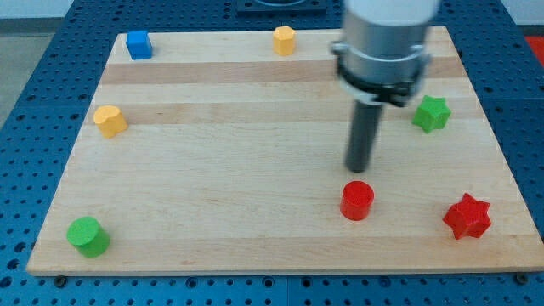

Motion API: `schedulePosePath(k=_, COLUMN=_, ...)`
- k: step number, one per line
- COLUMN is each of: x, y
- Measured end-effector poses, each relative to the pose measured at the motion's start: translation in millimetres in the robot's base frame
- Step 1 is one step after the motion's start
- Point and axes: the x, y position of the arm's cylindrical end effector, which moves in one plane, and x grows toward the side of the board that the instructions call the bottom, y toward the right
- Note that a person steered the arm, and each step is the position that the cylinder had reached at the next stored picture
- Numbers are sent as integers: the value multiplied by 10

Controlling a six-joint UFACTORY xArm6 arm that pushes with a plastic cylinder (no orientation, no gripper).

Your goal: Move the red circle to the bottom centre

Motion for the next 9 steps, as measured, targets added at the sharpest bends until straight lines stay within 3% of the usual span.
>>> schedulePosePath(k=1, x=173, y=394)
schedulePosePath(k=2, x=304, y=346)
schedulePosePath(k=4, x=677, y=-246)
schedulePosePath(k=9, x=426, y=-818)
